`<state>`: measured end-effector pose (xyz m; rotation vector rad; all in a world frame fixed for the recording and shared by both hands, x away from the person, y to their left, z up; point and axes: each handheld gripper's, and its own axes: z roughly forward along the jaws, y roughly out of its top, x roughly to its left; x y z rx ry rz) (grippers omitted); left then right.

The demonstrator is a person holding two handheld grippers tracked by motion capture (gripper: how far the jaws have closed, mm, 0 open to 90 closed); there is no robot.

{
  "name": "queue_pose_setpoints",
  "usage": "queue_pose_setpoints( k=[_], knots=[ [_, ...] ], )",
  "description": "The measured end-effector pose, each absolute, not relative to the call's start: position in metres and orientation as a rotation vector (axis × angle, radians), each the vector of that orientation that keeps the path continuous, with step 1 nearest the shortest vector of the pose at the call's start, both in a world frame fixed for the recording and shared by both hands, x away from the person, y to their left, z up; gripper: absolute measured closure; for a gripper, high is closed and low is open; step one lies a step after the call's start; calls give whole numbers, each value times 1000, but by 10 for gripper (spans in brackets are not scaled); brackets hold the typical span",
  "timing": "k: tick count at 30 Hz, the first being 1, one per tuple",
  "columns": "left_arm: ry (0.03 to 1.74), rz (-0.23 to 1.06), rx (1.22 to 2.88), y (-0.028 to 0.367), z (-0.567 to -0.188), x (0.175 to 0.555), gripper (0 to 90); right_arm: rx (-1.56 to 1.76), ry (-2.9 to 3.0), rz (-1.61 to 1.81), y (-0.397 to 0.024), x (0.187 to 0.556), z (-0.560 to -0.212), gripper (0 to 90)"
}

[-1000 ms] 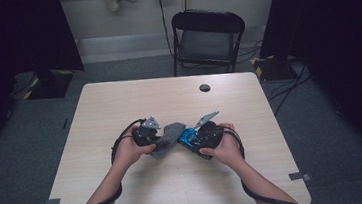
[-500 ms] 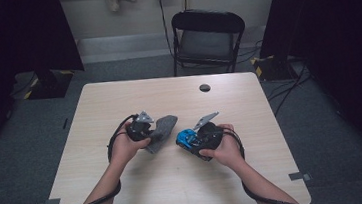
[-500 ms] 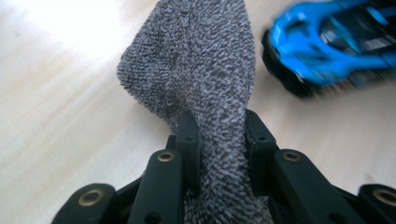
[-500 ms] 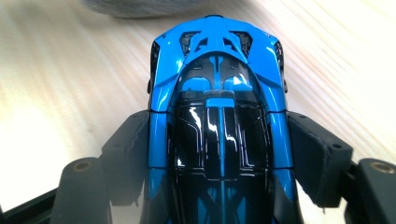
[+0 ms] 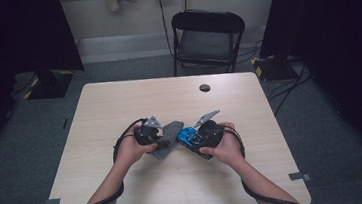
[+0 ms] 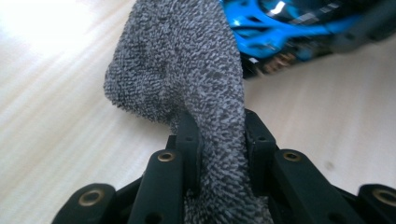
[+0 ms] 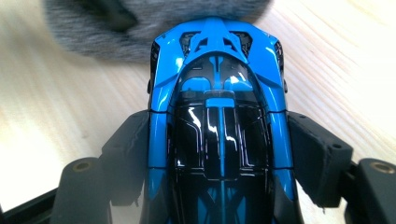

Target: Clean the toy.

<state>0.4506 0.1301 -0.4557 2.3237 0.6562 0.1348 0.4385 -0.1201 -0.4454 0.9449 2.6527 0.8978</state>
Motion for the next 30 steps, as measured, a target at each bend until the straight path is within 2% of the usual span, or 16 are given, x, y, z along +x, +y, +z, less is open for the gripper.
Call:
queue_pose_setpoints(
  k=[6, 14, 16, 22, 30],
  knots=[
    [580, 65, 2339, 137, -455, 434, 728, 988, 2631, 885, -129, 445, -444, 286],
    [565, 76, 2340, 141, -454, 426, 729, 1028, 2592, 886, -139, 454, -434, 286],
    [596, 150, 2348, 140, -455, 429, 728, 1031, 2585, 894, -138, 455, -430, 286],
    [730, 264, 2303, 139, -455, 447, 727, 990, 2587, 924, -129, 451, -419, 286],
    [720, 250, 2275, 128, -458, 448, 728, 981, 2579, 941, -123, 454, -410, 286]
  ],
)
